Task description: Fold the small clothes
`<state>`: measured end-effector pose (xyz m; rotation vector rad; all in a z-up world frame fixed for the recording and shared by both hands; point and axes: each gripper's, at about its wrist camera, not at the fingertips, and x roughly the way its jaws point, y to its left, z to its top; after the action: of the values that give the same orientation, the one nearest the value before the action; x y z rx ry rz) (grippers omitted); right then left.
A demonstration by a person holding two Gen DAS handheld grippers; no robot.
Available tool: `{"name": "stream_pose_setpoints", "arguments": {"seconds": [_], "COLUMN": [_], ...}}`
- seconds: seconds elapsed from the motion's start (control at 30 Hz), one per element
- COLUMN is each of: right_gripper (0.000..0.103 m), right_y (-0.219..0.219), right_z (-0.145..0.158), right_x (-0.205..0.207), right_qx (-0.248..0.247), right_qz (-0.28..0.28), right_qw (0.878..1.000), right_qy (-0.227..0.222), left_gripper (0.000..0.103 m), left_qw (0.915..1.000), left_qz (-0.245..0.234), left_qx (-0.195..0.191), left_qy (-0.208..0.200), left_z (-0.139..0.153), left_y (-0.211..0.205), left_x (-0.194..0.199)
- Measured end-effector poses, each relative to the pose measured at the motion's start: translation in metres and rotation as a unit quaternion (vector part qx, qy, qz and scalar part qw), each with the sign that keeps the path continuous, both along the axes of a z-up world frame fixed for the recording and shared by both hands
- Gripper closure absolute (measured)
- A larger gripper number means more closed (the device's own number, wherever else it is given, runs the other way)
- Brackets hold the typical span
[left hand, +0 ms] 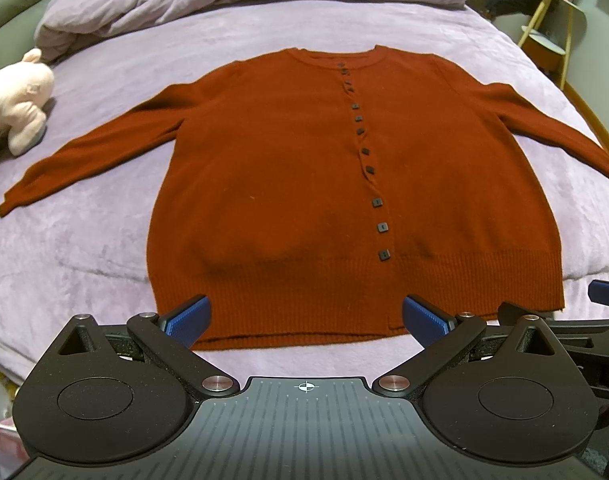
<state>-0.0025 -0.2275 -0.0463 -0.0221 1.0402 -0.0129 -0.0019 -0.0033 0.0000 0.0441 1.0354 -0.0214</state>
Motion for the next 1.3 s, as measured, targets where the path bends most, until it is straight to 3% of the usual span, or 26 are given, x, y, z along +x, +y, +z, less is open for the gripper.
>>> {"name": "stream_pose_setpoints", "arguments": {"seconds": [1.3], "right_gripper": [0.004], "right_y": [-0.0049], "right_z": [0.0002], "right_x": [0.0005], "right_qx": [0.012], "right_qz": [-0.001], "right_qw": [1.000], "right_qy": [-0.002], "left_gripper": [0.000], "left_qw": [1.0000], "left_qz": [0.003], "left_qx": [0.000], "left_qy": [0.009], "left_z": [-0.0028], "left_y": [-0.0012], "left_x": [0.0024]}}
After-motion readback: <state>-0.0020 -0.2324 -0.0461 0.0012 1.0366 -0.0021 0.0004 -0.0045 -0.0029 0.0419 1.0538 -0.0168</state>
